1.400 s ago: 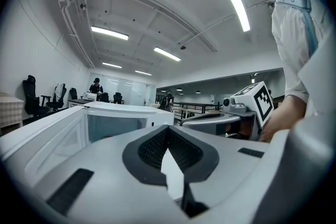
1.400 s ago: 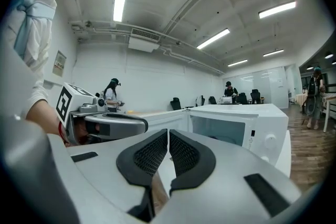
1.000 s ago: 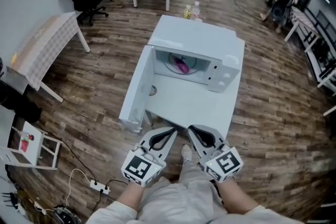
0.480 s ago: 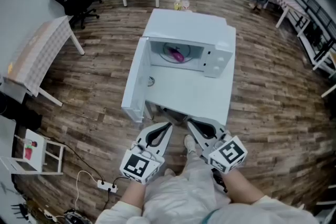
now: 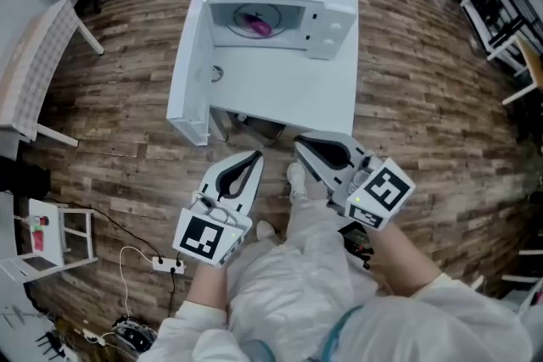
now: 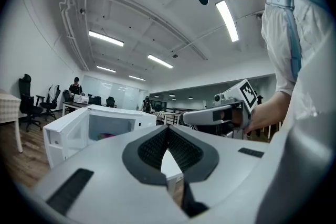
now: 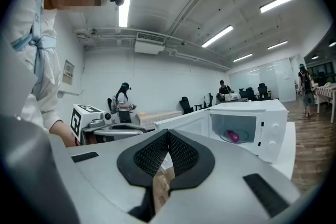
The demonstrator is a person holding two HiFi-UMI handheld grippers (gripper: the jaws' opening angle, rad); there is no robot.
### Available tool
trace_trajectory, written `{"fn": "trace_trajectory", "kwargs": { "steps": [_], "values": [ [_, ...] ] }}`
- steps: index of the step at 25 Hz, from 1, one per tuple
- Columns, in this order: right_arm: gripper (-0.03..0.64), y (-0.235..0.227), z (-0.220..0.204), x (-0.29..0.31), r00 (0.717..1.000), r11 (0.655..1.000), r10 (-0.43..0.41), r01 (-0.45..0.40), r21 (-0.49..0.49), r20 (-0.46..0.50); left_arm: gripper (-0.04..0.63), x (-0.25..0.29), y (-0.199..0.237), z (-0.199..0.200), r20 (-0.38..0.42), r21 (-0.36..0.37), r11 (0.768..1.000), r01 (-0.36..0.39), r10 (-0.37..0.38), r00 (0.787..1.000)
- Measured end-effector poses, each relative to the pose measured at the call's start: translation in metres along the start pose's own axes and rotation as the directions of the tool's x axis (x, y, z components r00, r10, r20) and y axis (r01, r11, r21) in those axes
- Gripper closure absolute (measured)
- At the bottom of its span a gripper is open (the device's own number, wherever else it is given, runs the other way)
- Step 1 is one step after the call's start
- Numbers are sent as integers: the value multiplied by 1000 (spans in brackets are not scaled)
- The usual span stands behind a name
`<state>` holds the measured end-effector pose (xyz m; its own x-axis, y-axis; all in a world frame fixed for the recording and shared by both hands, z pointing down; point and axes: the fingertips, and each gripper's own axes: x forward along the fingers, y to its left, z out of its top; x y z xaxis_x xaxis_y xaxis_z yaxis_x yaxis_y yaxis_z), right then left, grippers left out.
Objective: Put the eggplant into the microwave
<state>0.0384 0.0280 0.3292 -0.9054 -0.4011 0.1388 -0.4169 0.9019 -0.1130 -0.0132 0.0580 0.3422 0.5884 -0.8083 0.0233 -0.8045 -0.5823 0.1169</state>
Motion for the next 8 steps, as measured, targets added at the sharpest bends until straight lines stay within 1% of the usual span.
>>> {"fn": "trace_trajectory", "kwargs": {
  "steps": [3, 8],
  "values": [
    [584, 1, -1, -1, 1000, 1000, 3, -3, 9, 0, 594, 3, -4, -1, -3, 11, 1000, 19, -19, 1000],
    [584, -3, 1, 4, 1000, 1000, 18, -17, 3, -8, 594, 16, -1, 11, 21, 23, 999, 48, -49, 999]
  ]
}}
